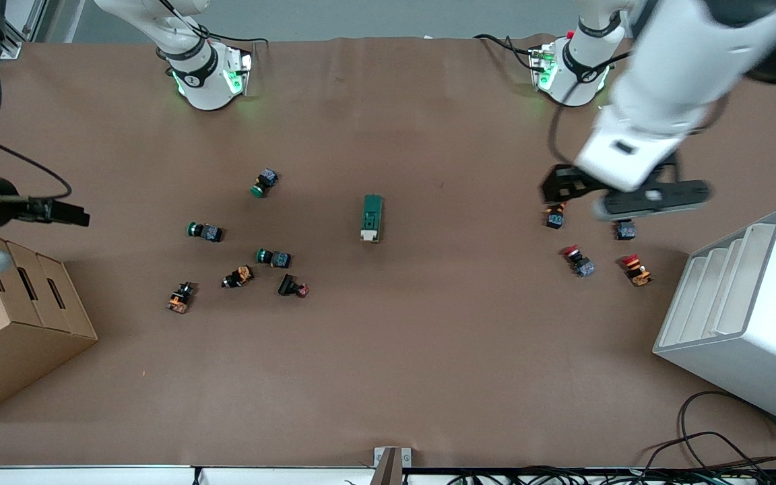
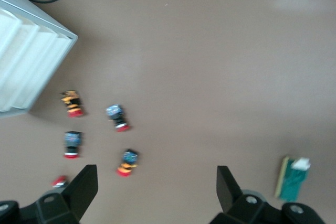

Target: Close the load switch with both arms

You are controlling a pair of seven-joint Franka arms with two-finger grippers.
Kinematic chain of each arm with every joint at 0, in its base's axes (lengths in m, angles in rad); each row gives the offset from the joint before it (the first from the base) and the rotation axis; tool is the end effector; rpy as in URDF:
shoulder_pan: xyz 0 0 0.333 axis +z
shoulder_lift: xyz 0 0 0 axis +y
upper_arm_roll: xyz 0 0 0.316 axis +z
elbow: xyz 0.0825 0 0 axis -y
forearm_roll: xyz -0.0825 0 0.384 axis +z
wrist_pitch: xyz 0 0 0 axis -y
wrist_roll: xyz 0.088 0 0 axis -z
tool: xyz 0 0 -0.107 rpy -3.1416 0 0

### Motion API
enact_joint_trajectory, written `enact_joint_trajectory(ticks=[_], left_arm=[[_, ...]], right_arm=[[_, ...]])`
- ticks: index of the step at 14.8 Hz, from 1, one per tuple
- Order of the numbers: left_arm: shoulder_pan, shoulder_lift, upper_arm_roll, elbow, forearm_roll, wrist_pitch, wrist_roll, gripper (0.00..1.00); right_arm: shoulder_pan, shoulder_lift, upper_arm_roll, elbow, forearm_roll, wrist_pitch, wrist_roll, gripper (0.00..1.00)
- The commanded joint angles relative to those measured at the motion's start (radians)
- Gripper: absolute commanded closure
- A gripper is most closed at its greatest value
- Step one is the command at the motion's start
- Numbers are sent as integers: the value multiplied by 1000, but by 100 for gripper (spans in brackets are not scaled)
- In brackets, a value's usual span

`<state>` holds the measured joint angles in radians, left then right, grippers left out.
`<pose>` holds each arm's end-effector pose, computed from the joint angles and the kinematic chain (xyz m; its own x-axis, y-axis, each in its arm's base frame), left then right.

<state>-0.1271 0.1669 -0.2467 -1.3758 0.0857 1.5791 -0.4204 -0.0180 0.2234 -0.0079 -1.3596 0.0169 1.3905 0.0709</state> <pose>0.5722 -0.1999 0.6232 0.9971 0.0510 0.0561 0.0524 -0.9983 -0.0243 0.6012 -0.0130 0.5788 0.9770 -0.0933 -0.1919 -0.0954 -0.9954 -0.0016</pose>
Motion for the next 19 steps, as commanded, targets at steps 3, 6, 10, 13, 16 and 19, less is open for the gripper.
enact_joint_trajectory(ticks=[3,6,10,13,16,19], left_arm=[[1,-179,185,-192,-109,-33,310,0],[47,-237,182,-247,-110,-65,321,0],[91,-308,136,-325,-107,-48,321,0],[99,-346,110,-348,-98,-47,319,0],[102,-345,116,-339,-95,-50,327,0],[104,-346,119,-339,-96,-53,359,0]], right_arm=[[-11,-237,13,-255,-3,88,-6,0],[-17,-300,11,-280,-9,82,-8,0],[-19,-346,9,-283,-11,73,-13,0],[-19,-361,6,-276,-9,64,-14,0],[-19,-364,6,-273,-9,73,-16,0],[-17,-360,9,-271,-15,87,-58,0]])
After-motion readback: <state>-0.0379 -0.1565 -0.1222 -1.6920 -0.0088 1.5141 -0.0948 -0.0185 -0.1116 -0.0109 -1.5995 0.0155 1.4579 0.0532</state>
